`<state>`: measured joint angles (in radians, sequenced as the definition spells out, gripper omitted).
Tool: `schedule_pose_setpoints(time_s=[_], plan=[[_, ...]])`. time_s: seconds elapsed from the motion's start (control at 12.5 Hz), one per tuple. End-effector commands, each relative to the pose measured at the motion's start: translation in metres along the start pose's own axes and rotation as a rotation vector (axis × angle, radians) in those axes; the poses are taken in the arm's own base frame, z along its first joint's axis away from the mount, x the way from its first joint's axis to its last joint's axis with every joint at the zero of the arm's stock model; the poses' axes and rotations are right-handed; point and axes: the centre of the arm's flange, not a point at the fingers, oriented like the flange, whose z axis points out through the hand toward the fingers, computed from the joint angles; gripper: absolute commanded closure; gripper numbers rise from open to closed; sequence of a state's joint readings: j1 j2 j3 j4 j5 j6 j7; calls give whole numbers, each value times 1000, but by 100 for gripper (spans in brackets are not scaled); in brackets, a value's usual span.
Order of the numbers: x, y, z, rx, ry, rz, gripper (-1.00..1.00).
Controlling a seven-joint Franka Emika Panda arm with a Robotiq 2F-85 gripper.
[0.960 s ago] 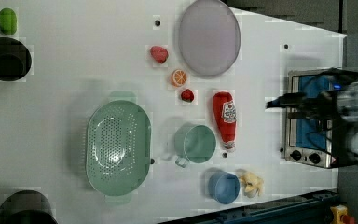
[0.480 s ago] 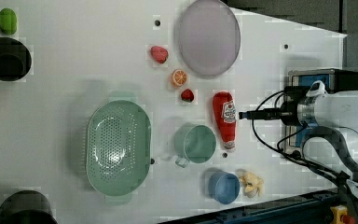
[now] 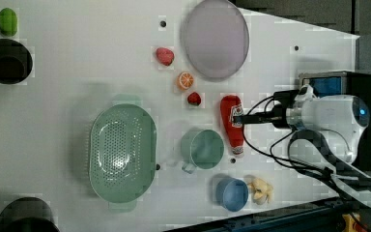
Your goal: Pick Ketchup from the table and place it in strainer.
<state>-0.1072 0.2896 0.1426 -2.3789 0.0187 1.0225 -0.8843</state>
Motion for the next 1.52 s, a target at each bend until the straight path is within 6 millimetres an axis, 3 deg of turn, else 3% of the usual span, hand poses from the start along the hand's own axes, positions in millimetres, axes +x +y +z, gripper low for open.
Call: schedule_pose_setpoints(time_s=[0.08, 0.32, 0.56, 0.72, 0.96, 1.12, 1.36, 1.52], plan=[[-3, -1, 27, 13, 10, -41, -100], [-4, -2, 48, 18, 18, -40, -93], [1, -2, 40, 13, 50, -39, -25], [4, -2, 24, 6, 77, -21, -25], [15, -5, -37, -12, 171, 38, -25], [15, -21, -81, -14, 173, 71, -25], [13, -64, -152, -24, 167, 78, -25], [7, -104, -184, -33, 131, 92, -25]])
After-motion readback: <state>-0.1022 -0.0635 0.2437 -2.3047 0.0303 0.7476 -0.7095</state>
